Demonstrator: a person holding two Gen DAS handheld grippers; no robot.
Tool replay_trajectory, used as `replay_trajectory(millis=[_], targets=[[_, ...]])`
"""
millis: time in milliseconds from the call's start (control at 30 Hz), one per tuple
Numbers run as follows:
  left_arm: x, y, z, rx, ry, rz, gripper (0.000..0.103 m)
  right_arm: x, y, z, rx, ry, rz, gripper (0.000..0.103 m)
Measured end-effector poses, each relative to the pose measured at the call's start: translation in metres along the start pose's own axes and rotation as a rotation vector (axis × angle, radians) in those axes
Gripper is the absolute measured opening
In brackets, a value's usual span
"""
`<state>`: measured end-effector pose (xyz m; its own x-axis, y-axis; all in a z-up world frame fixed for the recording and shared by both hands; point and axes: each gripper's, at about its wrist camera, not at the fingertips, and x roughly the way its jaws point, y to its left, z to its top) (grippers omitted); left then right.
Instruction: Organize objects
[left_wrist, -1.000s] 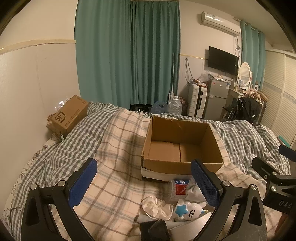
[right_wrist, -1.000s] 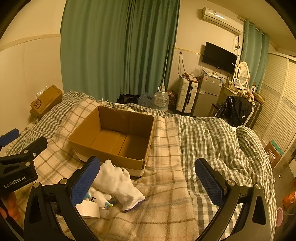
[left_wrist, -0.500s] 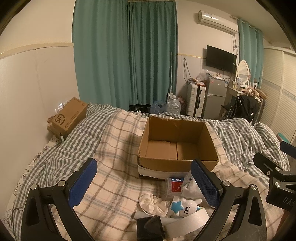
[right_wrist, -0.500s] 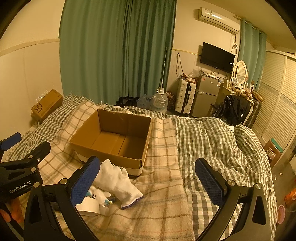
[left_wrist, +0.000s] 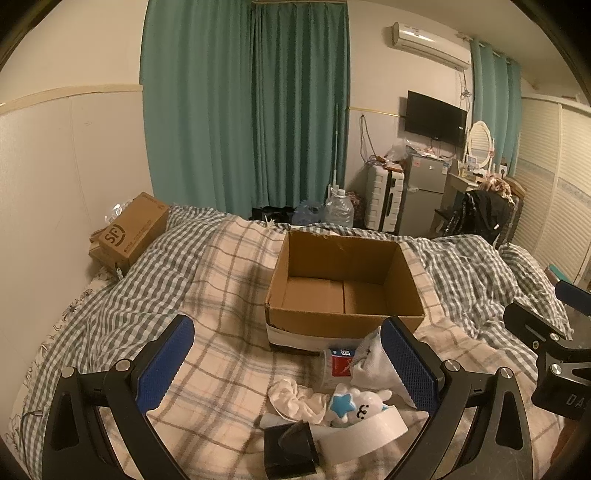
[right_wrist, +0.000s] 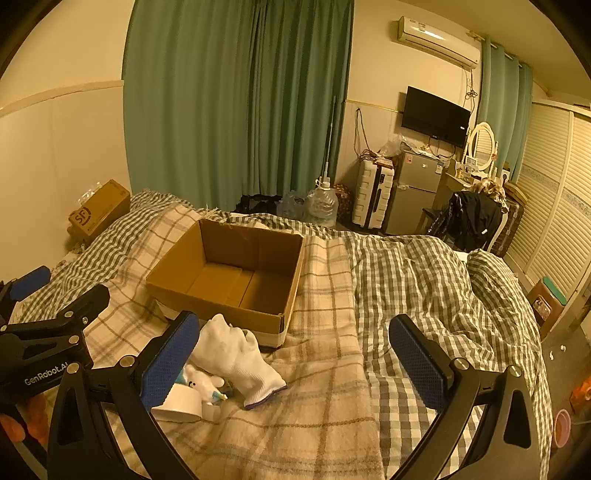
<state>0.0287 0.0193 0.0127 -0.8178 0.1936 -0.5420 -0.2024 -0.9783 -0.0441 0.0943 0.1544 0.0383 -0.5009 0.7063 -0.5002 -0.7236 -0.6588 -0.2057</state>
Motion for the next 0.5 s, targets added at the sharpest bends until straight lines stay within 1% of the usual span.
replay_trajectory(millis=[33,67,133,233,400,467,500], targets=[[-0.001,0.001,-0.001,0.009,0.005,-0.022,0.103,0.000,0.000,-0.001,-0.004,0.003,0.000,0.103],[-0.001,0.002,-0.002,0.011,0.010,-0.020,0.103,-0.001,0.002,-0.002,-0.010,0.008,0.002,0.103],[-0.001,0.005,-0.006,0.020,0.025,-0.010,0.103,-0.001,0.003,-0.005,-0.021,0.020,0.007,0.103],[0.001,0.013,-0.016,0.042,0.054,0.017,0.103,0.002,0.010,-0.016,-0.057,0.065,0.040,0.103],[0.008,0.029,-0.039,0.067,0.121,0.051,0.103,0.027,0.034,-0.045,-0.158,0.204,0.105,0.103],[0.013,0.035,-0.049,0.071,0.150,0.054,0.103,0.037,0.046,-0.055,-0.201,0.246,0.130,0.103],[0.016,0.038,-0.055,0.070,0.165,0.049,0.103,0.041,0.051,-0.059,-0.218,0.262,0.139,0.100]])
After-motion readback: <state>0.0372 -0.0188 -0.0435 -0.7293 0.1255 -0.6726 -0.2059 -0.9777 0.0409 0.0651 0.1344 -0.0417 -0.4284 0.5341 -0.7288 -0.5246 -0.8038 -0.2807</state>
